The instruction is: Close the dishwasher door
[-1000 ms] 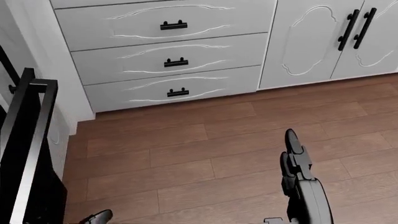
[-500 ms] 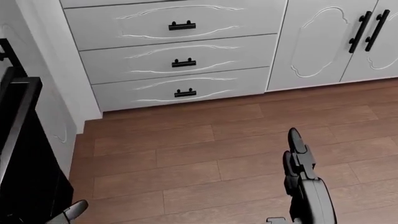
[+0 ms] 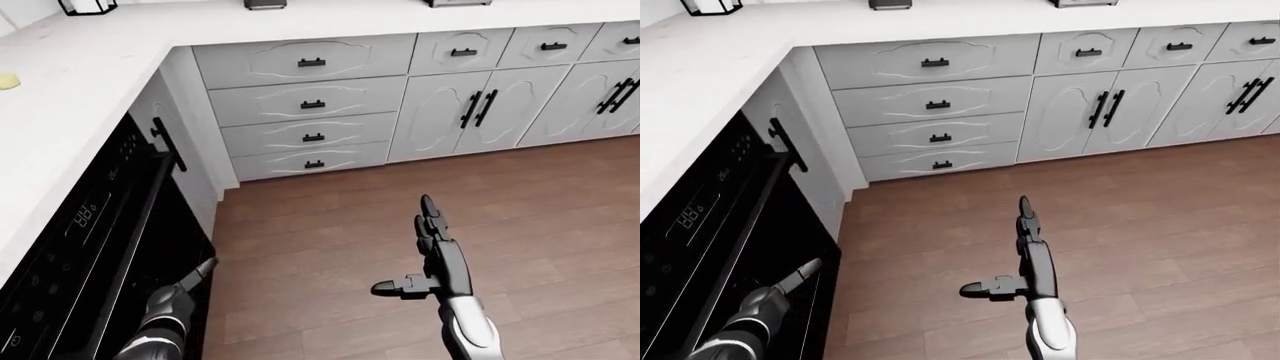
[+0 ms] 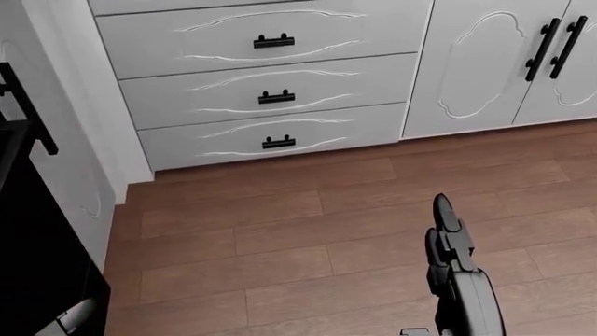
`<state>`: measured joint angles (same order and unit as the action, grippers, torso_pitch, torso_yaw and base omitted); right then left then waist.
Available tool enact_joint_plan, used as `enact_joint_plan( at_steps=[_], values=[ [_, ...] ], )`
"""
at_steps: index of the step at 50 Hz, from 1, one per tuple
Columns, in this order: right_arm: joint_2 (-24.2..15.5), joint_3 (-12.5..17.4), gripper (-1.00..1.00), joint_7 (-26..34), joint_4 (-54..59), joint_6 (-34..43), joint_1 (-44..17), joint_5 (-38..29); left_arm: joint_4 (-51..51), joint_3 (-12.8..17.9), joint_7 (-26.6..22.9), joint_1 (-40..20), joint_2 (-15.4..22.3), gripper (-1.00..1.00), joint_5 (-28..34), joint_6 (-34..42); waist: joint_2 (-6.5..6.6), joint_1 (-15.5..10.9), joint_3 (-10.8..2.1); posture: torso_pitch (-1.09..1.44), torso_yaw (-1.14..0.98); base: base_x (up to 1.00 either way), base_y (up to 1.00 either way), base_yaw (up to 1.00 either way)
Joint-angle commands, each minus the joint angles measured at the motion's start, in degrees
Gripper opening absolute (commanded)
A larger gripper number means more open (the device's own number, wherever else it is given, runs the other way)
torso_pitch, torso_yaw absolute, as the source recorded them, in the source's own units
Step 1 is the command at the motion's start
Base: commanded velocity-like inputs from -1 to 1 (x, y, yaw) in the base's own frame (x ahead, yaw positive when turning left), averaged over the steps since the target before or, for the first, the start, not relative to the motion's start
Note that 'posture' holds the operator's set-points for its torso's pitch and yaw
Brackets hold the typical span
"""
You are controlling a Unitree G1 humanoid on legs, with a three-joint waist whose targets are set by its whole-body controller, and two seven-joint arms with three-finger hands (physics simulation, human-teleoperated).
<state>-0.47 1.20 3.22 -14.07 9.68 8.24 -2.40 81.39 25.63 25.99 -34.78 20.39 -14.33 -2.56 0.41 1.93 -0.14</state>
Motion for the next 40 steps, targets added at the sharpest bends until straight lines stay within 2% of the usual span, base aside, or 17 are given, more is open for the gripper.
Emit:
enact_joint_plan(
  at_steps=[1,40],
  values=[
    [-0.1,0.1,1.0,-0.1,-2.3,-1.9,-0.8,0.1,-2.7,0.2,2.6,-1.4,2.8,1.0,0.3,-3.4,0.72,-0.5,-1.26,0.0,0.0,0.0,0.0,0.0],
    [-0.1,0.2,1.0,-0.1,-3.1,-1.3,-0.9,-0.1,-2.7,2.0,3.0,0.1,6.9,1.0,-2.8,-2.9,0.8,0.1,-0.68,0.0,0.0,0.0,0.0,0.0]
  ],
)
